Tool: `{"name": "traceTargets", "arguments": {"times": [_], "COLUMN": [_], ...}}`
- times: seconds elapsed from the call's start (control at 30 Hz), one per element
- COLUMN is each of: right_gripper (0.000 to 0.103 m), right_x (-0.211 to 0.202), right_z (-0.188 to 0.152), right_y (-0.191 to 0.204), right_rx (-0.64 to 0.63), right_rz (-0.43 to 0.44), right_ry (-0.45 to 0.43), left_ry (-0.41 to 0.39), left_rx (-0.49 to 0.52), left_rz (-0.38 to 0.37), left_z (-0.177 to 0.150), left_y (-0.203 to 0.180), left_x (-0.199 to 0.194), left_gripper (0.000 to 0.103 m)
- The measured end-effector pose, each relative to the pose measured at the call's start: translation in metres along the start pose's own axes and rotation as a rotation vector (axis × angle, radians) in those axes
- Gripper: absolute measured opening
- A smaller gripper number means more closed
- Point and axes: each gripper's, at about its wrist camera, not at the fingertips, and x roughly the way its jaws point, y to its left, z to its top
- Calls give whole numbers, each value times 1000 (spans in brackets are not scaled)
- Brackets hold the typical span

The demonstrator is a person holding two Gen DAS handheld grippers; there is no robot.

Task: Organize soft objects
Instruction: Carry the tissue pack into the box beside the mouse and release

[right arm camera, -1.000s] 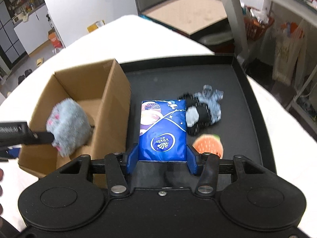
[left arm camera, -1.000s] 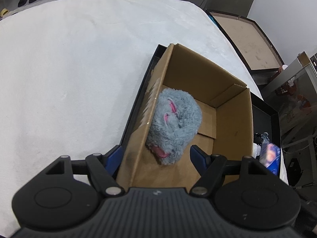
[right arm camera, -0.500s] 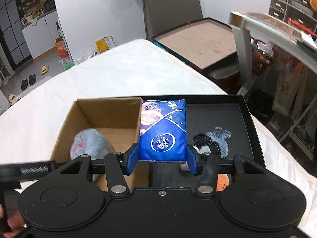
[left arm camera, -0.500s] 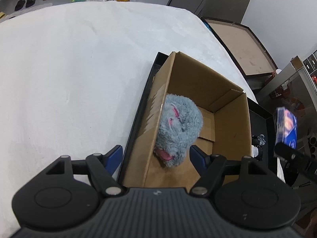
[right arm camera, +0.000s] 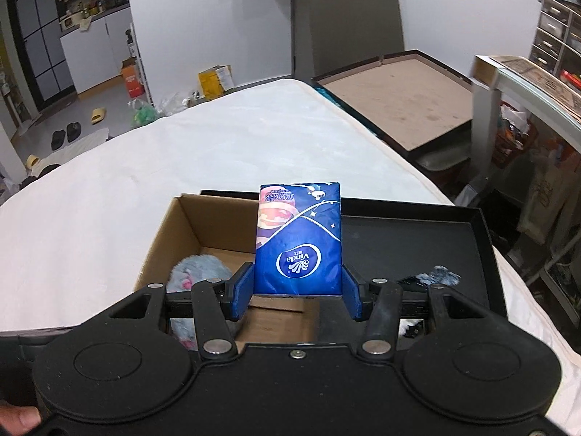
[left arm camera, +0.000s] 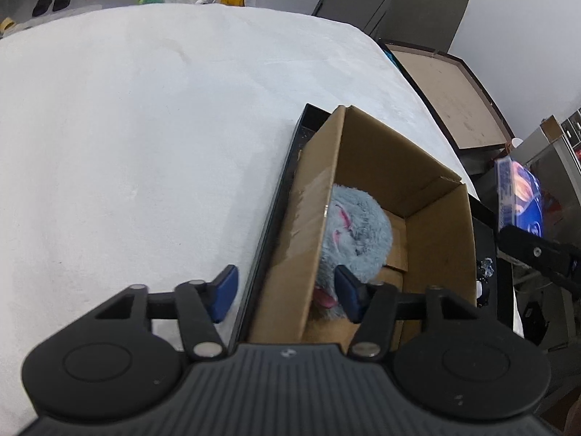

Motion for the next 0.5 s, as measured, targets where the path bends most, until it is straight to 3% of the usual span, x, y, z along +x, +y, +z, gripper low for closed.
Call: {"name": "traceTargets", "arguments": {"times": [0.1,0.23,0.47,0.5], "right_gripper": [50,50,53,60], "right_x": [5,11,19,20], "right_z": [5,10,16,16], "right_y": [10,24,42,44], "right_rx": [-16,-34,-44,-43], "right_rz": [11,31,102,116], "right_ry": [2,5,5,0], "left_ry": [9,8,-16,-15], "left_rx": [1,6,27,25], "left_rz": [-10,-22,-10,-10], "left_z": [0,0,-2,-2], "left_y": [1,1,-1,-1], "left_x": [3,5,5,4], "left_gripper": [42,21,18,19]}}
